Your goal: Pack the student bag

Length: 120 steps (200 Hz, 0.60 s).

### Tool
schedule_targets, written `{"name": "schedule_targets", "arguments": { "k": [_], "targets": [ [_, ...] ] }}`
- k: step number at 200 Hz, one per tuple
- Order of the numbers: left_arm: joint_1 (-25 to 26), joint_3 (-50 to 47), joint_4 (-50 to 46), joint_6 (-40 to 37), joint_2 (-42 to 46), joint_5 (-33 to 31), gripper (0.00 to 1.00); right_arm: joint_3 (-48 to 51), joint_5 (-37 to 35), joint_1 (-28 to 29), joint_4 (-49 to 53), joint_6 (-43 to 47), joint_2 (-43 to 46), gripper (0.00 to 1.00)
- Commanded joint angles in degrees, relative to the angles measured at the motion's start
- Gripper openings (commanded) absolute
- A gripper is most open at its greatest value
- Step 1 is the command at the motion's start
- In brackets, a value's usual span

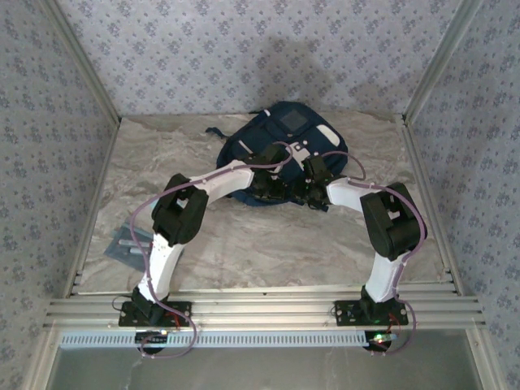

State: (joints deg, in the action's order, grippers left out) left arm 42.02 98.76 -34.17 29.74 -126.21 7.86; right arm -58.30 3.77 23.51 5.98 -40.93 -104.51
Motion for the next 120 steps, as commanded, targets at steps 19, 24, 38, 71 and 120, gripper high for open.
{"name": "schedule_targets", "arguments": {
  "k": [19,24,38,71,120],
  "targets": [
    [-0.32,0.17,0.42,-4.05,-3.78,-2.45,0.18,1.62,0.75,0.89,8.17,0.23,-1.14,0.25],
    [-0.31,-0.34,0.47,-4.15,-3.63,-2.40,0.15,1.61,0.71,0.91,8.24,0.28,-1.14,0.25],
    [-0.45,-2.20,0.81,-4.49,-2.96,-2.34,0.03,1.53,0.50,0.83,8.31,0.32,-1.14,0.25],
    [-1.52,-4.48,0.18,-5.51,1.13,-3.28,0.00,1.34,-1.11,-0.28,9.87,0.32,-1.66,0.25],
    [-5.45,-6.94,-2.01,-6.91,8.65,3.28,0.00,1.53,-4.89,-2.80,11.08,1.02,-1.57,0.25]
  ]
}}
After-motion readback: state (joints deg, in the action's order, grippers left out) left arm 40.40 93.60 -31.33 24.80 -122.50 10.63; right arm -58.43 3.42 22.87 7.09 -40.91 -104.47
